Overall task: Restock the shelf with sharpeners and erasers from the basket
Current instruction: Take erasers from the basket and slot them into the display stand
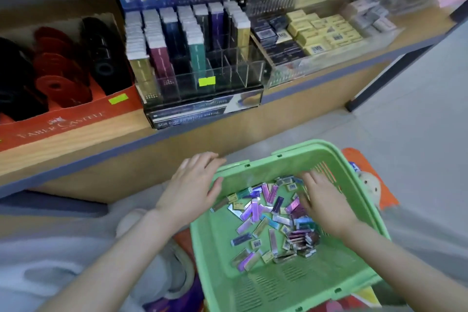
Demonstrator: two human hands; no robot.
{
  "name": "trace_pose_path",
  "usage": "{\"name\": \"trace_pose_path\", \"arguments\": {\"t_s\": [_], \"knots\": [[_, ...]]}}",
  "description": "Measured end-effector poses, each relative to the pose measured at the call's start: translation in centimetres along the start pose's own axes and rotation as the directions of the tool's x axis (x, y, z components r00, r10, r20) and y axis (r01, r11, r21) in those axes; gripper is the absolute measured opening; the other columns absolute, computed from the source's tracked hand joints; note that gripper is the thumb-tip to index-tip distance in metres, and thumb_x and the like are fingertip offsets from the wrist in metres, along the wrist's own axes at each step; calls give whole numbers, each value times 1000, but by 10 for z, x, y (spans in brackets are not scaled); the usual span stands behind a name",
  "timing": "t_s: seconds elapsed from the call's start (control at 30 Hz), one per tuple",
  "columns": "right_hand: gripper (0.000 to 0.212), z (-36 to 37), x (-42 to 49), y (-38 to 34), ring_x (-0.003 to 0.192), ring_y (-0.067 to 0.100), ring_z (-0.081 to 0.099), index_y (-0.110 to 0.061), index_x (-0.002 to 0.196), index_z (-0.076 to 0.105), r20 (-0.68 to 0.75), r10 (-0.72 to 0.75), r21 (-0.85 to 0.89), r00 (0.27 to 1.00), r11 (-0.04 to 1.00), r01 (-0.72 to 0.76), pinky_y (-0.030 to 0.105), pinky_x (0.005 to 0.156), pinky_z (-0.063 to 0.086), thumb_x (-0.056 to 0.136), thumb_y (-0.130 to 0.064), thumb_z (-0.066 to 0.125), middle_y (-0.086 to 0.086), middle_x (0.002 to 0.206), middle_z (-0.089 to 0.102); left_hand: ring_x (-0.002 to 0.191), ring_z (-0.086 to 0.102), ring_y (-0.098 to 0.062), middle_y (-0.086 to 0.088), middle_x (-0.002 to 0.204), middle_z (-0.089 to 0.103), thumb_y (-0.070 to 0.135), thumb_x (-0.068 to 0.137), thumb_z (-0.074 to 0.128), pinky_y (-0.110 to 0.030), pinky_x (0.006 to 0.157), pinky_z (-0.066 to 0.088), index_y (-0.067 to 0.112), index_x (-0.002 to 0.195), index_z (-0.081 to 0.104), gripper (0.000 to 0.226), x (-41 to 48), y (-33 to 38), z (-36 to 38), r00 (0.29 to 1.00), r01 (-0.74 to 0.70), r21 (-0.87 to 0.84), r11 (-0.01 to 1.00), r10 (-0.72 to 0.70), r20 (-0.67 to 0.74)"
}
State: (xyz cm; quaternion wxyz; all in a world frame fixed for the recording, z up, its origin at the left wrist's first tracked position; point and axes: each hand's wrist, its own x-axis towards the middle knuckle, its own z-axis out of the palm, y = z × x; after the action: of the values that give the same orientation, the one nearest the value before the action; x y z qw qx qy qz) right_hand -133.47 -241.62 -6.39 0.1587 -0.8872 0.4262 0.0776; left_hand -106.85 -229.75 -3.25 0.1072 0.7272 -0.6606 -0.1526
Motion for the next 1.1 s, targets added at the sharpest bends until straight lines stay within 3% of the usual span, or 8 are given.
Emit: {"name": "trace_pose_path", "arguments": {"t_s": [0.07,0.17,0.37,0.53,0.7,0.8,0.9,1.1], "knots": [[44,31,4,11,120,22,47,-10,139,37,139,71,58,988,995,-80,31,103,36,98,-22,45,7,137,43,124,46,-19,-1,135,49,40,95,27,-35,105,32,17,138,46,53,9,-2,17,997,43,-29,999,-41,67],[51,73,13,24,127,20,43,-10,144,28,327,112,100,938,983,-152,29,108,32,98,-21,46,7,145,36,128,41,-21,-3,139,45,20,100,40,-34,107,27,15,141,42,41,19,-8,41,992,91,-80,993,-84,89],[66,136,33,36,136,22,35,-8,147,22,493,147,110,857,967,-230,33,110,30,94,-27,55,8,151,29,98,63,-27,-4,108,65,25,93,30,-33,82,47,12,121,58,42,22,-11,64,990,136,-47,990,-134,37],[79,165,37,46,130,24,40,-12,145,25,469,155,85,870,972,-220,35,112,28,82,-28,70,7,150,26,94,61,-22,-2,102,64,26,93,32,-31,71,48,14,116,57,36,24,-12,68,987,158,-93,983,-159,-1],[69,177,45,49,117,22,47,-14,132,39,450,175,91,876,966,-240,33,108,36,74,-23,77,10,130,40,95,60,-18,0,103,64,28,94,34,-30,71,48,16,117,57,35,25,-12,70,985,162,-120,979,-169,-47],[63,179,52,54,108,24,52,-10,125,42,435,178,79,883,969,-235,32,94,46,74,-23,77,10,125,44,95,60,-17,1,103,65,28,94,35,-29,69,46,16,116,58,34,25,-11,71,983,164,-111,980,-172,-64],[51,179,57,60,100,24,55,-11,116,49,433,165,73,886,973,-217,30,83,45,75,-26,77,9,116,52,94,61,-16,1,103,66,27,95,34,-28,70,46,15,116,58,34,26,-11,70,984,164,-103,981,-171,-60],[40,177,55,63,89,20,53,-11,110,55,437,141,210,888,944,-254,26,80,46,79,-28,74,6,106,53,97,51,-19,-3,105,61,22,93,38,-32,80,40,11,115,59,32,24,-10,72,981,131,-79,988,-140,-134]]}}
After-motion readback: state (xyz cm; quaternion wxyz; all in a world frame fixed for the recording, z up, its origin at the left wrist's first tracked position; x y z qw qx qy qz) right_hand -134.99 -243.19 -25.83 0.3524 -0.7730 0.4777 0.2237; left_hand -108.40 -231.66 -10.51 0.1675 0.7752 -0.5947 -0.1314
